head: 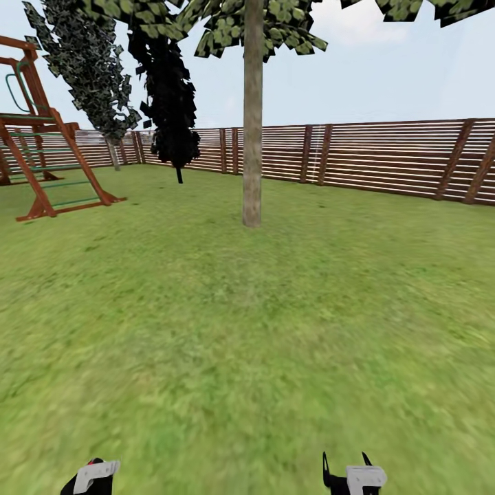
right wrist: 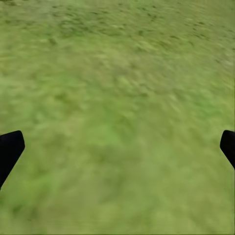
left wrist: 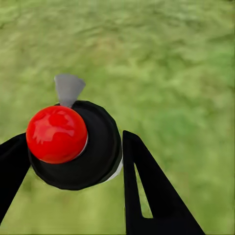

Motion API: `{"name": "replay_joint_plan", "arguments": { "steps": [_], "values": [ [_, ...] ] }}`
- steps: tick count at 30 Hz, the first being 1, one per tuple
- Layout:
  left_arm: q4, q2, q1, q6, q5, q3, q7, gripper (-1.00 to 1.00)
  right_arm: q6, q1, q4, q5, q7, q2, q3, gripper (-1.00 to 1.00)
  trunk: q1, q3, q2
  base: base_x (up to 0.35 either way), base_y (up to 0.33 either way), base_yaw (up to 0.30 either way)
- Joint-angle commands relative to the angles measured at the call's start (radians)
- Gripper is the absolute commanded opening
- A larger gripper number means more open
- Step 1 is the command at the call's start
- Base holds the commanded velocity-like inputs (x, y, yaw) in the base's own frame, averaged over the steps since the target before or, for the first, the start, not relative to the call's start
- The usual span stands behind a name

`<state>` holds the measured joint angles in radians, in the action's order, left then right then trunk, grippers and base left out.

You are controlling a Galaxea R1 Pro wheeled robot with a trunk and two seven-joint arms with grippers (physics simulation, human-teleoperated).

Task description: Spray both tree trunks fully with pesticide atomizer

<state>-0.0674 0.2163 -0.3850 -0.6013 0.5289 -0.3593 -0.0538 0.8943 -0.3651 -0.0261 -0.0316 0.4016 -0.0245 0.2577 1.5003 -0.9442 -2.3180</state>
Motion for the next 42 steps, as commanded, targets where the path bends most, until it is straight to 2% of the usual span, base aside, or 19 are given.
{"name": "replay_joint_plan", "arguments": {
  "steps": [1, 42],
  "values": [
    [0.000, 0.000, 0.000, 0.000, 0.000, 0.000, 0.000, -1.00, 0.000, 0.000, 0.000, 0.000, 0.000, 0.000, 0.000, 1.00, 0.000, 0.000, 0.000, 0.341, 0.000, 0.000],
    [0.001, 0.000, 0.000, 0.000, 0.000, 0.000, 0.000, -1.00, 0.000, 0.000, 0.000, 0.000, 0.000, 0.000, 0.000, 1.00, 0.000, 0.000, 0.000, 0.341, 0.000, 0.000]
  ]
}}
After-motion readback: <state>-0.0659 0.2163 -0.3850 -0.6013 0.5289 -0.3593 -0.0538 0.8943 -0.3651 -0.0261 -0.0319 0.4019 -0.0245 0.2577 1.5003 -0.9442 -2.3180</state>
